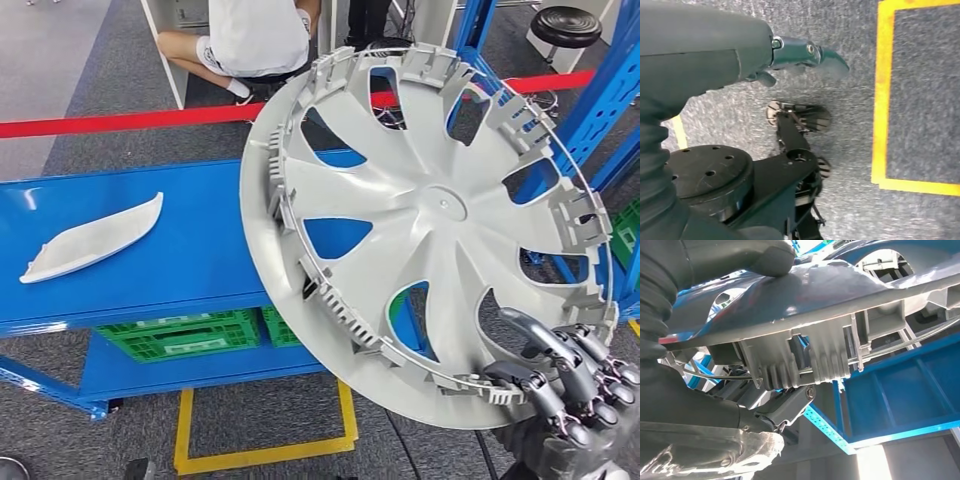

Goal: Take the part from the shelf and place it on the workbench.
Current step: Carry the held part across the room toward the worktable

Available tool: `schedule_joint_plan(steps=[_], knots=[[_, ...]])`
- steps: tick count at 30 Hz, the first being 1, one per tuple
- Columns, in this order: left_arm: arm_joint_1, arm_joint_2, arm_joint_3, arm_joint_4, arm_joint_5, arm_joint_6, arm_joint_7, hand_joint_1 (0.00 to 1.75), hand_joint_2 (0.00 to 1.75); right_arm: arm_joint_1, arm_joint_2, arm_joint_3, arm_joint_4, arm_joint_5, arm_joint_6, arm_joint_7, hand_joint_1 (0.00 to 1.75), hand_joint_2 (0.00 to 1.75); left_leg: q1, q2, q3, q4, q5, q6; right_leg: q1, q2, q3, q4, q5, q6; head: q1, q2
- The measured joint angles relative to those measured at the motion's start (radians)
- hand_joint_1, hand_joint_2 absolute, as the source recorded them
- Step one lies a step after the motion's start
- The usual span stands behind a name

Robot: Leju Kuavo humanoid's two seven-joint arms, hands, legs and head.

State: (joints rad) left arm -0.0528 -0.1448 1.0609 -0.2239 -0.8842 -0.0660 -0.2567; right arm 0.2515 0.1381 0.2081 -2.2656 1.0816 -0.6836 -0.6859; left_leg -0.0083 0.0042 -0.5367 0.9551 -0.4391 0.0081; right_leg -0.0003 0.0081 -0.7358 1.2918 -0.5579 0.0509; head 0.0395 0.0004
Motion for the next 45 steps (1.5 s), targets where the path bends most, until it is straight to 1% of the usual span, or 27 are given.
schedule_joint_plan(steps=[1,2,3,5,6,7,10,11,13,14,15,16,17,18,20,22,24,26,27,28,29,30,31,33,34,37,45], knots=[[0.0,0.0,0.0,0.0,-0.001,0.0,0.0,0.0,1.75,0.001,0.0,0.0,0.0,-0.001,0.0,0.0,1.75,1.75,0.0,0.0,-0.012,0.001,0.009,-0.002,-0.001,0.0,0.012,0.017,0.007,0.002,0.0,0.0],[0.0,0.0,0.0,0.0,-0.002,0.0,0.0,0.0,1.75,0.002,0.0,0.0,0.0,-0.002,0.0,0.0,1.75,1.75,0.001,0.001,-0.022,0.002,0.017,-0.004,-0.002,0.0,0.043,-0.007,0.03,0.003,0.0,0.0],[0.0,0.0,0.0,0.0,-0.003,0.0,0.0,0.0,1.75,0.002,0.0,0.0,0.0,-0.003,0.0,0.0,1.75,1.75,0.001,0.0,-0.031,0.004,0.023,-0.007,-0.003,-0.001,0.091,-0.062,0.056,0.003,0.0,0.0],[0.0,0.0,0.0,0.0,-0.003,0.0,-0.001,0.0,1.75,0.001,0.0,-0.001,0.0,-0.004,0.0,0.0,1.75,1.75,0.001,0.0,-0.044,0.009,0.034,-0.016,-0.003,0.0,0.195,-0.208,0.067,0.001,0.0,0.0],[0.0,0.0,0.0,0.0,-0.004,0.001,-0.001,0.0,1.75,0.002,0.0,-0.001,0.0,-0.006,0.0,0.0,1.75,1.75,0.0,-0.001,-0.049,0.012,0.04,-0.02,-0.002,0.001,0.226,-0.259,0.059,-0.002,-0.001,0.0],[0.0,0.0,0.0,0.0,-0.005,0.001,-0.001,0.0,1.75,0.003,0.0,-0.001,0.0,-0.008,0.0,0.0,1.75,1.75,-0.001,-0.001,-0.053,0.014,0.046,-0.025,0.0,0.002,0.24,-0.285,0.05,-0.007,-0.001,0.0],[0.001,0.0,0.0,0.0,-0.007,0.003,-0.002,0.0,1.75,0.006,0.0,-0.001,0.001,-0.012,0.0,0.0,1.75,1.75,0.001,-0.001,-0.066,0.019,0.052,-0.042,0.001,0.002,0.227,-0.29,0.063,-0.033,-0.002,0.0],[0.002,0.0,0.0,0.0,-0.008,0.003,-0.002,0.0,1.75,0.006,0.0,-0.001,0.001,-0.013,0.0,0.0,1.75,1.75,0.001,-0.002,-0.076,0.037,0.03,-0.048,0.0,0.0,0.22,-0.291,0.07,-0.043,-0.003,0.0],[0.002,0.0,0.0,0.0,-0.01,0.003,-0.002,0.0,1.75,0.007,0.0,-0.001,0.001,-0.013,0.0,0.0,1.75,1.75,0.004,-0.002,-0.113,0.136,-0.053,-0.058,-0.001,-0.002,0.202,-0.292,0.085,-0.056,-0.004,0.0],[0.002,0.0,0.0,0.0,-0.011,0.003,-0.002,0.0,1.75,0.007,0.0,-0.001,0.001,-0.013,0.0,0.0,1.75,1.75,0.005,-0.002,-0.137,0.207,-0.097,-0.062,-0.001,-0.002,0.192,-0.291,0.094,-0.058,-0.004,0.0],[0.002,-0.001,0.0,0.0,-0.012,0.003,-0.002,0.0,1.75,0.008,0.0,-0.001,0.002,-0.014,0.0,0.0,1.75,1.75,0.006,-0.002,-0.155,0.268,-0.125,-0.063,-0.001,-0.002,0.18,-0.291,0.102,-0.058,-0.004,0.0],[0.002,-0.001,0.0,0.0,-0.013,0.002,-0.002,0.0,1.75,0.008,0.0,-0.001,0.002,-0.014,0.0,0.0,1.75,1.75,0.006,-0.002,-0.159,0.302,-0.131,-0.064,-0.001,-0.002,0.169,-0.291,0.11,-0.058,-0.004,0.0],[0.001,-0.001,0.0,0.0,-0.014,0.001,-0.002,0.0,1.75,0.009,0.0,-0.001,0.002,-0.015,0.0,0.0,1.75,1.75,0.006,-0.002,-0.144,0.298,-0.117,-0.063,-0.001,-0.001,0.159,-0.29,0.117,-0.056,-0.004,0.0],[0.001,-0.001,0.0,0.0,-0.015,0.0,-0.002,0.0,1.75,0.009,0.0,-0.001,0.003,-0.016,0.0,0.0,1.75,1.75,0.006,-0.002,-0.111,0.258,-0.09,-0.061,-0.001,-0.001,0.149,-0.29,0.124,-0.053,-0.004,0.0],[-0.001,-0.001,0.0,0.0,-0.016,0.0,-0.002,0.0,1.75,0.01,0.0,-0.001,0.003,-0.018,0.0,0.001,1.75,1.75,0.006,-0.003,-0.013,0.118,-0.046,-0.055,0.001,0.001,0.136,-0.289,0.135,-0.046,-0.004,0.0],[-0.003,-0.001,0.0,0.0,-0.017,0.0,-0.002,0.0,1.75,0.011,0.0,-0.001,0.003,-0.019,0.0,0.001,1.75,1.75,0.004,-0.004,0.049,0.016,-0.044,-0.046,0.004,0.0,0.127,-0.287,0.146,-0.035,-0.004,0.0],[-0.003,-0.001,0.0,0.0,-0.017,0.0,-0.002,0.0,1.75,0.012,0.0,-0.001,0.003,-0.02,0.0,0.006,1.75,1.75,0.003,-0.006,0.054,-0.006,-0.048,-0.035,0.005,-0.001,0.122,-0.288,0.157,-0.024,-0.004,0.0],[0.0,-0.002,0.0,0.0,-0.017,0.0,-0.003,0.0,1.75,0.013,-0.003,0.0,0.003,-0.018,0.0,0.018,1.75,1.75,0.003,-0.005,0.046,-0.006,-0.044,-0.025,0.004,-0.001,0.114,-0.278,0.145,-0.016,-0.002,0.0],[0.001,-0.002,0.0,0.0,-0.017,-0.001,-0.005,0.0,1.75,0.013,-0.007,0.001,0.003,-0.016,0.0,0.027,1.75,1.75,0.003,-0.005,0.043,-0.006,-0.043,-0.021,0.004,-0.001,0.115,-0.277,0.133,-0.033,0.001,0.0],[0.001,-0.002,0.0,0.0,-0.018,-0.001,-0.006,0.0,1.75,0.013,-0.011,0.003,0.003,-0.013,0.0,0.036,1.75,1.75,0.0,-0.005,0.041,-0.004,-0.042,-0.02,0.004,-0.001,0.114,-0.276,0.134,-0.055,0.003,0.0],[0.0,-0.001,0.0,0.0,-0.021,-0.001,-0.006,0.0,1.75,0.013,-0.014,0.008,0.003,-0.009,0.0,0.045,1.75,1.75,-0.003,-0.006,0.038,-0.003,-0.041,-0.019,0.005,-0.001,0.116,-0.279,0.141,-0.074,0.006,0.0],[0.0,-0.001,0.0,0.0,-0.024,-0.001,-0.007,0.0,1.75,0.012,-0.017,0.015,0.003,-0.006,0.0,0.053,1.75,1.75,-0.005,-0.006,0.035,-0.001,-0.039,-0.016,0.003,-0.001,0.119,-0.289,0.156,-0.086,0.006,0.0],[0.0,-0.001,0.001,0.0,-0.027,-0.001,-0.007,0.0,1.75,0.012,-0.02,0.021,0.003,-0.004,0.0,0.057,1.75,1.75,-0.007,-0.006,0.032,0.0,-0.036,-0.013,0.002,-0.001,0.118,-0.292,0.172,-0.073,0.006,0.0],[0.0,-0.001,0.001,0.0,-0.032,0.0,-0.007,0.0,1.75,0.011,-0.023,0.029,0.004,-0.004,0.0,0.06,1.75,1.75,-0.008,-0.006,0.026,0.001,-0.031,-0.01,-0.002,-0.001,0.116,-0.301,0.181,-0.038,0.006,0.0],[0.0,-0.001,0.001,0.0,-0.034,0.0,-0.007,0.0,1.75,0.011,-0.024,0.03,0.004,-0.004,0.0,0.061,1.75,1.75,-0.008,-0.006,0.023,0.002,-0.029,-0.009,-0.003,0.0,0.115,-0.304,0.183,-0.028,0.006,0.0],[0.0,0.0,0.001,0.0,-0.035,0.0,-0.007,0.0,1.75,0.01,-0.026,0.032,0.006,-0.006,0.0,0.061,1.75,1.75,-0.009,-0.006,0.019,0.002,-0.027,-0.007,-0.004,-0.001,0.112,-0.306,0.187,-0.021,0.006,0.0],[-0.001,0.0,0.001,0.0,-0.038,0.0,-0.007,0.0,1.75,0.007,-0.029,0.034,0.007,-0.003,0.0,0.059,1.75,1.75,-0.008,-0.006,0.011,0.002,-0.022,-0.011,-0.004,-0.001,0.104,-0.305,0.189,-0.019,0.006,0.0]])
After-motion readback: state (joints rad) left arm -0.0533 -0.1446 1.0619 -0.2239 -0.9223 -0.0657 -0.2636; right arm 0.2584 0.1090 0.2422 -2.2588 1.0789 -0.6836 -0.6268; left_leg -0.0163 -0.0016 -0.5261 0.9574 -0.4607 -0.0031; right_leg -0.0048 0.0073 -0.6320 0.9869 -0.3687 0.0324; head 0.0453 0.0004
